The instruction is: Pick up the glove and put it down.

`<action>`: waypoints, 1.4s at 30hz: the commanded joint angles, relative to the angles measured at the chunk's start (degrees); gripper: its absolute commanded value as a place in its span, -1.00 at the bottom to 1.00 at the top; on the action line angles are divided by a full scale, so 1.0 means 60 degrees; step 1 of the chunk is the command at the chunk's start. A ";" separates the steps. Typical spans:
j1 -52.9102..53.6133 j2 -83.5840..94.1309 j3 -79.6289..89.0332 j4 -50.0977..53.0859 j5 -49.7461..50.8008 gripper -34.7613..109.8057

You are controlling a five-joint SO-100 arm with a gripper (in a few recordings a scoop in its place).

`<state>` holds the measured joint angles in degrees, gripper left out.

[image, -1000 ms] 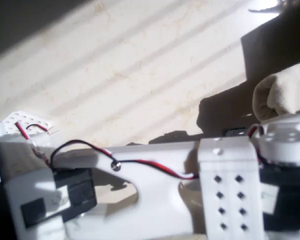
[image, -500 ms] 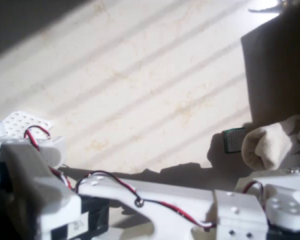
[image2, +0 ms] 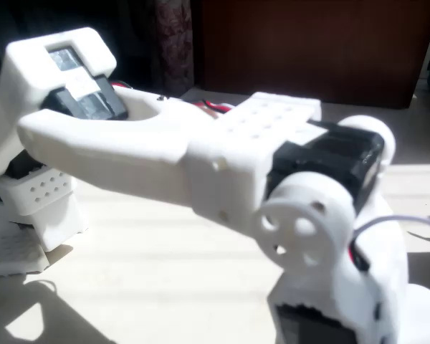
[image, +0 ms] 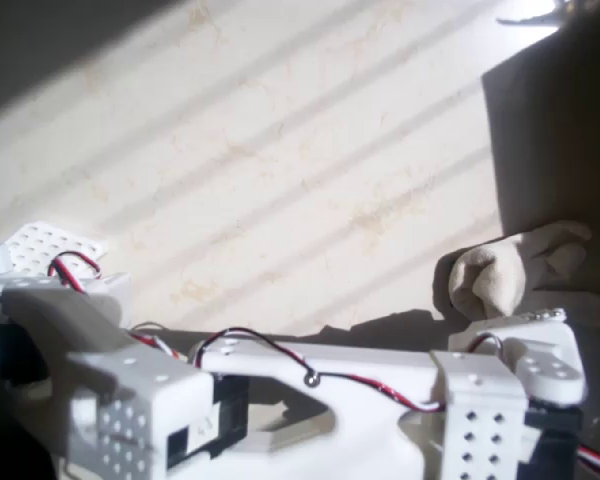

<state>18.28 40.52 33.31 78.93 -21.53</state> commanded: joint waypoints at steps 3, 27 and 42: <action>0.0132 0.0439 -0.0190 0.0088 -0.0015 -0.51; -0.0190 0.3750 -0.0176 0.1465 0.0044 -0.22; -0.3486 0.3911 -0.0161 0.1758 0.0293 -0.22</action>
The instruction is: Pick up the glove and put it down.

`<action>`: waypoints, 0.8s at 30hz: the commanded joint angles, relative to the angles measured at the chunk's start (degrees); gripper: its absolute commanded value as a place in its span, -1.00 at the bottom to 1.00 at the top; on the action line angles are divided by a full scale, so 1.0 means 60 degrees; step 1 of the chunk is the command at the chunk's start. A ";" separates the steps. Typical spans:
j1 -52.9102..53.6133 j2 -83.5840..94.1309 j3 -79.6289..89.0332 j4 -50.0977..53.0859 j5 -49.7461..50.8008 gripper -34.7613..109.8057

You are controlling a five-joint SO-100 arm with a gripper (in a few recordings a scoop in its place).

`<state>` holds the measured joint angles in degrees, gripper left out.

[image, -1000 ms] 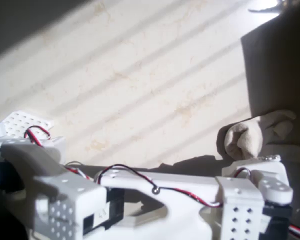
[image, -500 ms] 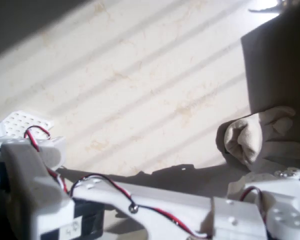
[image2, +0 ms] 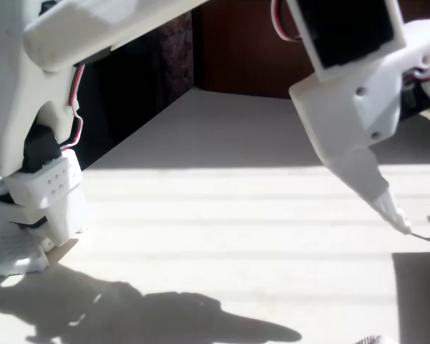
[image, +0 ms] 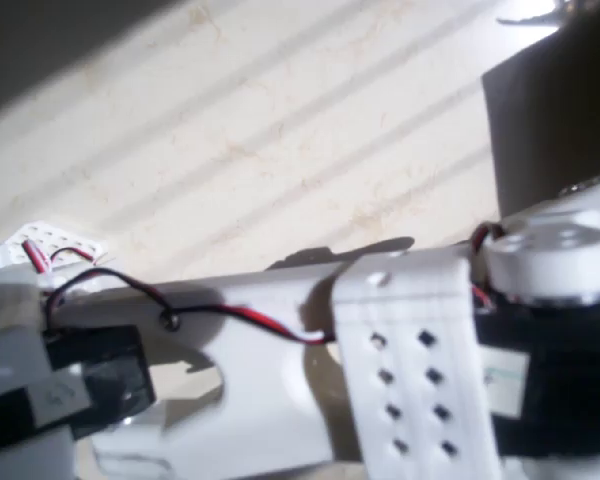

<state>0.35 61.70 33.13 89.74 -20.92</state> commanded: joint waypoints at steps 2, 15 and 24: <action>-0.0645 -0.0234 -0.0220 -0.0059 0.0601 -0.22; -0.0996 -0.3062 -0.0146 -0.2080 0.1582 -0.22; -0.0937 -0.3721 -0.0249 -0.2153 0.1465 -0.44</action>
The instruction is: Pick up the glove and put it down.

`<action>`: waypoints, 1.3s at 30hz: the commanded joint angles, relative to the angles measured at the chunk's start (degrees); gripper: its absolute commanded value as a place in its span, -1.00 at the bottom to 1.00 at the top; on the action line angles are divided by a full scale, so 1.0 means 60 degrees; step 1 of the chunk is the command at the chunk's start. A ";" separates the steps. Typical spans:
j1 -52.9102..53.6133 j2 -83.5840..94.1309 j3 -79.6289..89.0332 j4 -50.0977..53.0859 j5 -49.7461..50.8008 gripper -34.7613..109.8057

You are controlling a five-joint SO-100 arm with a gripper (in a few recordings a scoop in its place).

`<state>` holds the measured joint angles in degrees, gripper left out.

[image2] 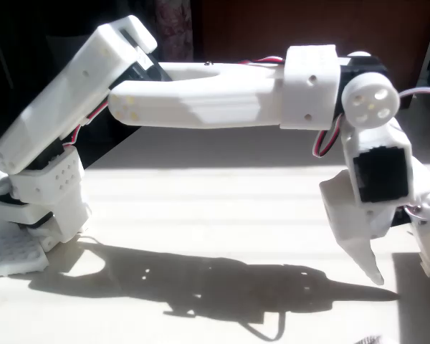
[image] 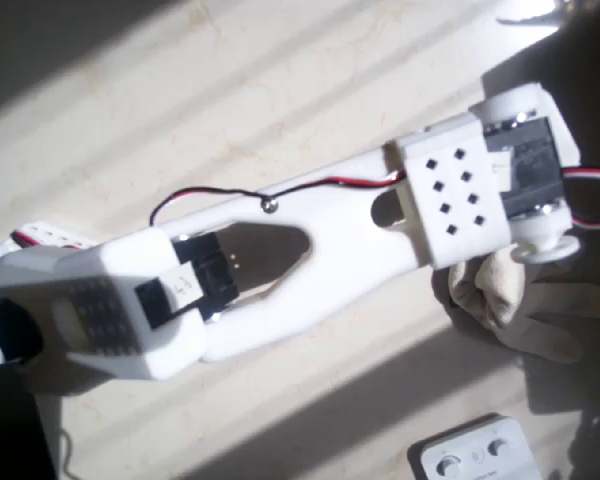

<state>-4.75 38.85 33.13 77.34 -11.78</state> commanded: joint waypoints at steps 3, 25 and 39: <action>-0.0059 0.0088 -0.0249 -0.0088 -0.0073 -0.49; -0.0029 0.0190 -0.0249 -0.0176 0.0044 -0.50; 0.0073 0.5347 0.3486 -0.1597 0.0059 -0.50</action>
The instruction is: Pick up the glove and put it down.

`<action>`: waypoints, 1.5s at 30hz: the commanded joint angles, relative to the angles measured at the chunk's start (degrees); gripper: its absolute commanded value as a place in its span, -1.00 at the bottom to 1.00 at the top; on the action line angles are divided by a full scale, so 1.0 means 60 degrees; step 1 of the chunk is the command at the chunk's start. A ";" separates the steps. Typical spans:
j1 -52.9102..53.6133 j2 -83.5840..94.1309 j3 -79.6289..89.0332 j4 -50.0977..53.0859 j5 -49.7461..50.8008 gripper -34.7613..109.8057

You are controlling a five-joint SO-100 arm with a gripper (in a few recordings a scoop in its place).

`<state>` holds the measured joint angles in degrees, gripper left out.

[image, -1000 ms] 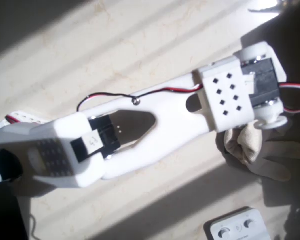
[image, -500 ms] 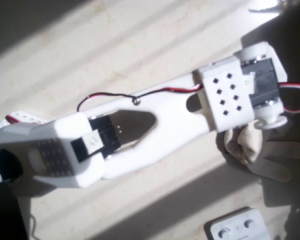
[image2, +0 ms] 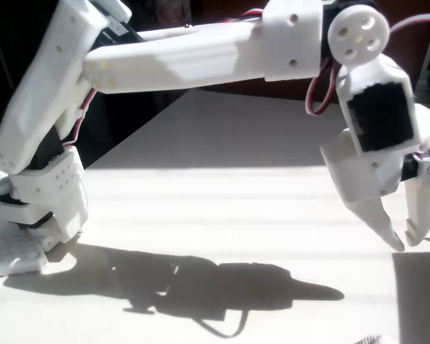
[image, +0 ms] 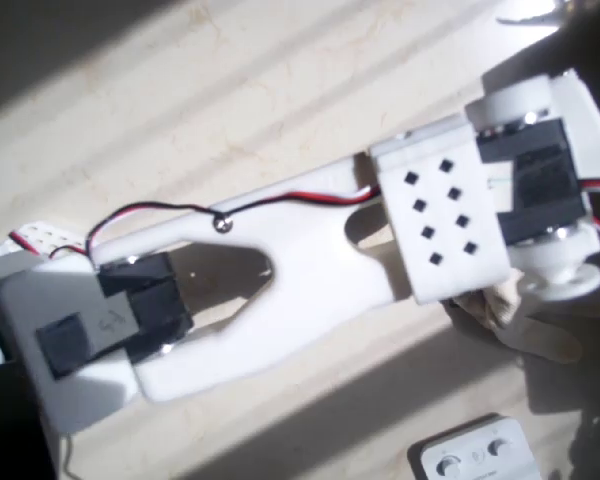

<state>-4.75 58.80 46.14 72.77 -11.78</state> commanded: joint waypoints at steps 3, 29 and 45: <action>0.0234 0.3896 0.3486 -0.2432 0.0059 -0.50; 0.0264 1.6392 1.6758 -0.6050 -0.0044 -0.50; 0.0249 2.1372 2.1182 -0.5947 -0.0059 -0.50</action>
<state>-3.69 184.39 172.00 37.27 -11.78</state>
